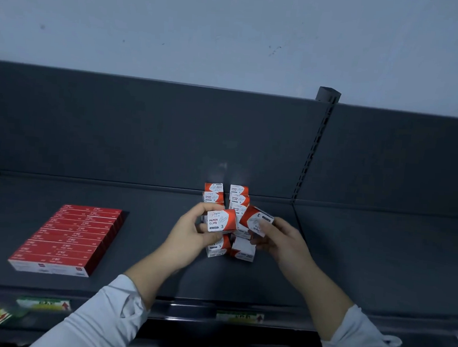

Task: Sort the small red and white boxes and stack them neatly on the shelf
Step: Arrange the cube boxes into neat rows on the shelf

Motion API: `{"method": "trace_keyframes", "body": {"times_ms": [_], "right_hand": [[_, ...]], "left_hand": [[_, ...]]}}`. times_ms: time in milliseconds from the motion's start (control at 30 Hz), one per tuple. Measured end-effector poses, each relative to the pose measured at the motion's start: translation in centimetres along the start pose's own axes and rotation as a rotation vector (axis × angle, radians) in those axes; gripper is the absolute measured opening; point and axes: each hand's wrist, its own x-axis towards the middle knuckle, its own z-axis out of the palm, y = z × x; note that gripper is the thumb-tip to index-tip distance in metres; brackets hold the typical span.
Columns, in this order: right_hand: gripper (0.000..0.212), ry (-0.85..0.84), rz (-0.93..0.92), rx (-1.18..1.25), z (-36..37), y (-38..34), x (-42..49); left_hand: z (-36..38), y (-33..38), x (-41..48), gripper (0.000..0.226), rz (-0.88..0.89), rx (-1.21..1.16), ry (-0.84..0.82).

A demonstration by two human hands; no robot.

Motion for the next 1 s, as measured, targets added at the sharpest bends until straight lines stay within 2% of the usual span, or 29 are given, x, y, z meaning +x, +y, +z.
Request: {"method": "trace_keyframes", "body": {"times_ms": [300, 700, 933, 1000], "right_hand": [[0.038, -0.066, -0.016, -0.01, 1.1, -1.0, -0.6], [0.025, -0.137, -0.019, 0.015, 2.1, -1.7, -0.4], [0.036, -0.158, -0.059, 0.068, 2.2, -2.4, -0.5], [0.044, -0.159, -0.096, 0.063, 2.2, -2.5, -0.6]], "left_hand": [[-0.4, 0.9, -0.7, 0.045, 0.009, -0.087, -0.054], [-1.4, 2.0, -0.8, 0.052, 0.065, -0.07, -0.02], [-1.5, 2.4, -0.8, 0.052, 0.074, -0.105, -0.042], [-1.4, 2.6, -0.8, 0.051, 0.069, -0.139, -0.055]]}}
